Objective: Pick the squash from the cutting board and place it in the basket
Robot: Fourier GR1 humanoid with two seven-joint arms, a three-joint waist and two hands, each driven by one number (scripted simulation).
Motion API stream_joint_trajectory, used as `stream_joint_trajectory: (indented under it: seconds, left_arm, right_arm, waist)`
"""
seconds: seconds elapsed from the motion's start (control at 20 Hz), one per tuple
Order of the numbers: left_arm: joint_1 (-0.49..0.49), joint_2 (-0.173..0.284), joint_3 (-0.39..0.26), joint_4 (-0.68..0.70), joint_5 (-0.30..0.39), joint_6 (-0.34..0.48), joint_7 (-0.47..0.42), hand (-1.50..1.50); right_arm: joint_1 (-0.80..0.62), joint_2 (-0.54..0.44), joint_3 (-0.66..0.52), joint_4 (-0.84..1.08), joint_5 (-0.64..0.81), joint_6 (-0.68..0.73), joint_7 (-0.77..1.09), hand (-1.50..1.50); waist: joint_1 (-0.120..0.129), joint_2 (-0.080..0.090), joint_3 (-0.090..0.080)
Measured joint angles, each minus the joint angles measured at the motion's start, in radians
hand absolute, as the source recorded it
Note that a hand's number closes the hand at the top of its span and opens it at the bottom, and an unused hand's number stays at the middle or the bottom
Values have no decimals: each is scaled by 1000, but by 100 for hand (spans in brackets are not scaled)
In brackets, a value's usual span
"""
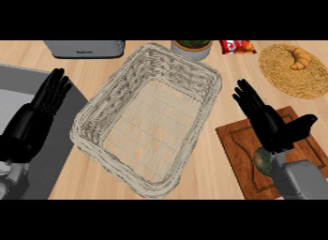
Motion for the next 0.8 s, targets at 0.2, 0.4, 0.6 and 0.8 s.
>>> stream_joint_trajectory:
  seconds: [0.2,0.4,0.6,0.8]
  left_arm:
    - [-26,25,19,10,-39,7,-9,0]
    - [-22,63,24,45,-97,22,-19,0]
    - [-16,86,33,76,-129,27,-10,0]
    - [-2,84,24,85,-159,41,-24,0]
  right_arm:
    - [-1,-38,62,-60,-19,173,-41,150]
    - [30,9,126,-116,-116,311,-86,150]
    - [201,7,271,-276,-93,411,-128,-150]
    - [295,-56,287,-488,53,351,-152,-150]
  waist:
    - [13,10,27]
    - [6,21,32]
    - [-7,16,25]
    - [-14,12,28]
